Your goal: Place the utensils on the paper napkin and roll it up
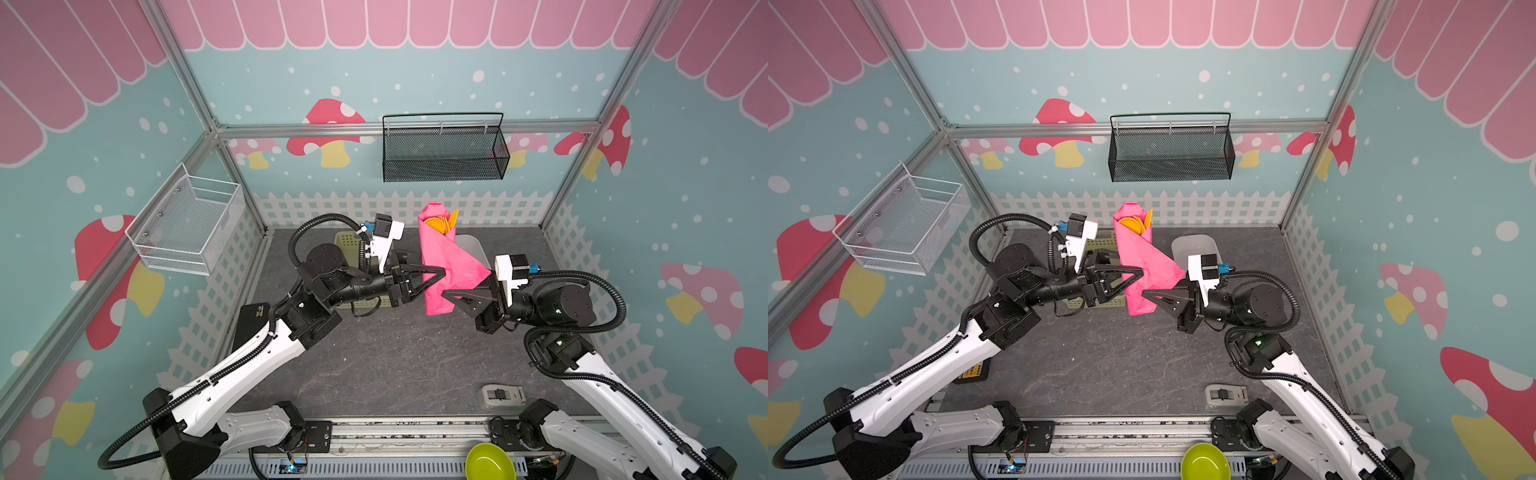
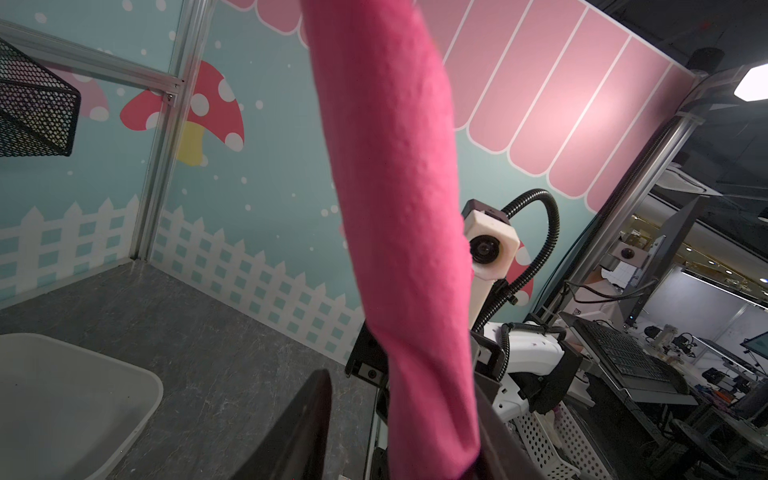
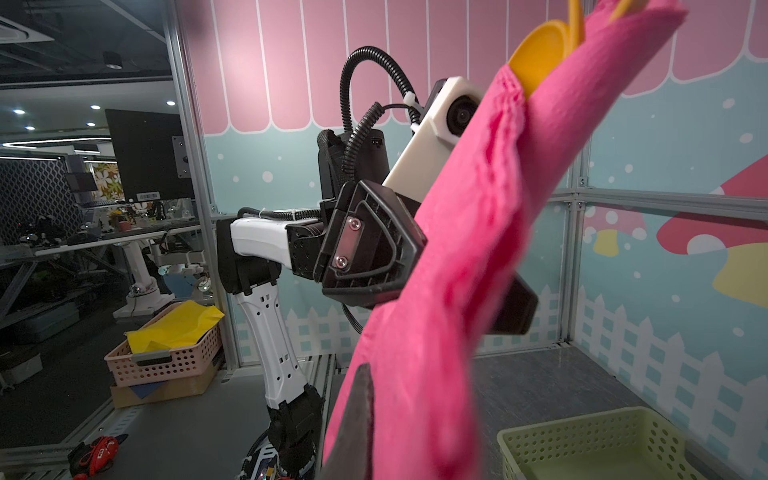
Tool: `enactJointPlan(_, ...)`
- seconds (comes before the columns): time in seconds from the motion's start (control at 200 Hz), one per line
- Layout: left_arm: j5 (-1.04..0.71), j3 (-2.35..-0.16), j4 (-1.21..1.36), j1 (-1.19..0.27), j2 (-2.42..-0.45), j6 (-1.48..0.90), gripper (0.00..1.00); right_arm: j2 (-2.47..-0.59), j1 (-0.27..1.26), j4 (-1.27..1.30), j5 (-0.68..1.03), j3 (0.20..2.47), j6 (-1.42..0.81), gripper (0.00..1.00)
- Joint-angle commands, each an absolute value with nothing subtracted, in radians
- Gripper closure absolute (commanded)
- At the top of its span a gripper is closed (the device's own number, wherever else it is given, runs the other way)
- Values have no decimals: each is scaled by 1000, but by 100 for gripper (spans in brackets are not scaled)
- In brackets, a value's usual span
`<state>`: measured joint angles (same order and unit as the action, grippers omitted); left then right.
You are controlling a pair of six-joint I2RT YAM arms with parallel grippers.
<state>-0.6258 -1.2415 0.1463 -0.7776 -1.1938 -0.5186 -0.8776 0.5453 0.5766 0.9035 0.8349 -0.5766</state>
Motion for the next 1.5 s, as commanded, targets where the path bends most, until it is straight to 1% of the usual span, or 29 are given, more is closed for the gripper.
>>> enactJointPlan(0.0, -643, -1276, 126, -784, -1204, -493, 54, -873, 556, 627, 925, 851, -581, 100)
enactJointPlan(0.255, -649, -1288, 120, -790, -1209, -485, 58, -886, 567, 628, 924, 858, -580, 100)
enactJointPlan(0.445, -647, -1289, 115, -790, -1213, -479, 60, -890, 574, 627, 920, 858, -580, 100)
enactJointPlan(0.62, -649, -1289, 117, -792, -1216, -479, 65, -889, 581, 621, 914, 855, -581, 100)
enactJointPlan(0.68, -647, -1290, 116, -792, -1218, -479, 69, -887, 582, 617, 911, 854, -580, 100)
enactJointPlan(0.831, -645, -1296, 109, -792, -1218, -473, 82, -873, 582, 585, 869, 845, -569, 100)
enactJointPlan(0.901, -634, -1296, 102, -792, -1212, -465, 84, -864, 582, 563, 839, 836, -568, 100)
enactJointPlan(0.991, -607, -1294, 89, -792, -1201, -448, 86, -841, 582, 542, 784, 816, -580, 90)
enactJointPlan(1.081, -577, -1287, 79, -792, -1190, -429, 87, -812, 582, 541, 718, 791, -620, 73)
enactJointPlan(1.121, -566, -1283, 78, -792, -1186, -424, 88, -800, 581, 542, 691, 783, -643, 67)
enactJointPlan(1.236, -554, -1279, 87, -792, -1183, -423, 89, -778, 583, 551, 632, 762, -710, 56)
enactJointPlan(1.281, -554, -1279, 90, -792, -1184, -425, 90, -777, 582, 564, 626, 756, -728, 54)
enactJointPlan(1.361, -558, -1282, 95, -792, -1189, -428, 90, -783, 582, 570, 627, 755, -736, 53)
enactJointPlan(1.461, -558, -1281, 98, -792, -1192, -433, 91, -796, 582, 571, 632, 759, -735, 56)
enactJointPlan(1.496, -557, -1281, 97, -792, -1192, -432, 91, -800, 583, 571, 632, 760, -733, 58)
